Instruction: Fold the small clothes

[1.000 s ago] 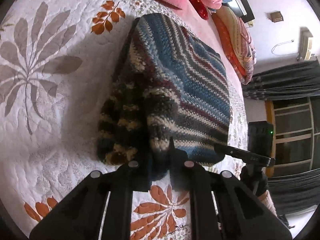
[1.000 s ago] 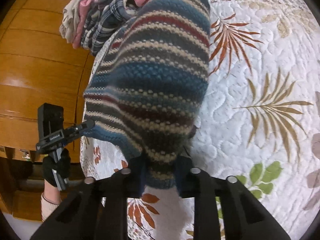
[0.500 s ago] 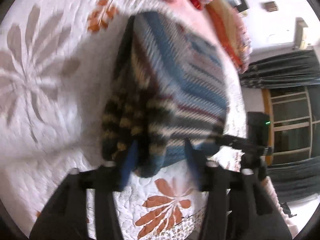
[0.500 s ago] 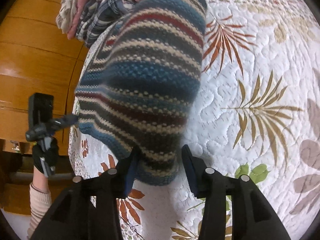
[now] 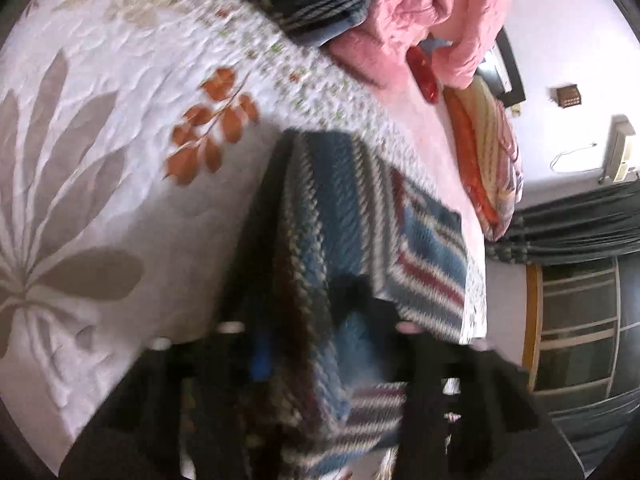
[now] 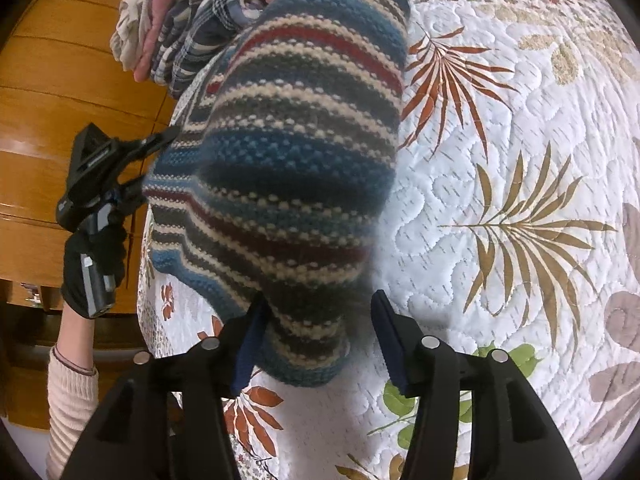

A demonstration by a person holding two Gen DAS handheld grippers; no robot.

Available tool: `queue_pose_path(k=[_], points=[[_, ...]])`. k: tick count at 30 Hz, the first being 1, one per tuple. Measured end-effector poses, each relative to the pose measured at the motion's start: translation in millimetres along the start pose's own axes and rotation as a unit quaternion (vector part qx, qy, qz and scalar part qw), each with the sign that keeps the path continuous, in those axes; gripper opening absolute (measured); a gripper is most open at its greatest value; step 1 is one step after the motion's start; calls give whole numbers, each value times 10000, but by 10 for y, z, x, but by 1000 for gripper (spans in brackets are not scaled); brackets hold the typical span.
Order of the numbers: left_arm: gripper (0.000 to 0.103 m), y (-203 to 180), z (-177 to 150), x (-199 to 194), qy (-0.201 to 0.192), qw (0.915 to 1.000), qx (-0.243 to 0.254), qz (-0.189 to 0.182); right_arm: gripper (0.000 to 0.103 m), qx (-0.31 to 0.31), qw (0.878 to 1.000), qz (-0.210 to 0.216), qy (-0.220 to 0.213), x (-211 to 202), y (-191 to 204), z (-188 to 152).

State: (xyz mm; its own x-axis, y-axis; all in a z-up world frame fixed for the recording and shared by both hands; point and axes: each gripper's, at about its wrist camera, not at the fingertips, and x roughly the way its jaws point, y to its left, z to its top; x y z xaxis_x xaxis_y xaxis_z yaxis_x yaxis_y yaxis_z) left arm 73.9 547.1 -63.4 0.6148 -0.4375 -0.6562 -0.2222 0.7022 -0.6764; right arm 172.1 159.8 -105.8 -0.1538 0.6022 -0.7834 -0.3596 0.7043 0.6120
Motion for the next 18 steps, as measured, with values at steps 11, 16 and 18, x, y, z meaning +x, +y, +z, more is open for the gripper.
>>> queue_pose_path(k=[11,16,18], points=[[18,48,-76,75,58,9961,546,691,54,3,10000,-23,16,-34,-42,-69],[72,-34,-90,-171,42,9985,540,75,56,-43,9999,-98,-46,-100,25,-36],[81,-21,-146,-220,137,9984,545,-75,57,-42,9999,-20,-162,-171,52,1]])
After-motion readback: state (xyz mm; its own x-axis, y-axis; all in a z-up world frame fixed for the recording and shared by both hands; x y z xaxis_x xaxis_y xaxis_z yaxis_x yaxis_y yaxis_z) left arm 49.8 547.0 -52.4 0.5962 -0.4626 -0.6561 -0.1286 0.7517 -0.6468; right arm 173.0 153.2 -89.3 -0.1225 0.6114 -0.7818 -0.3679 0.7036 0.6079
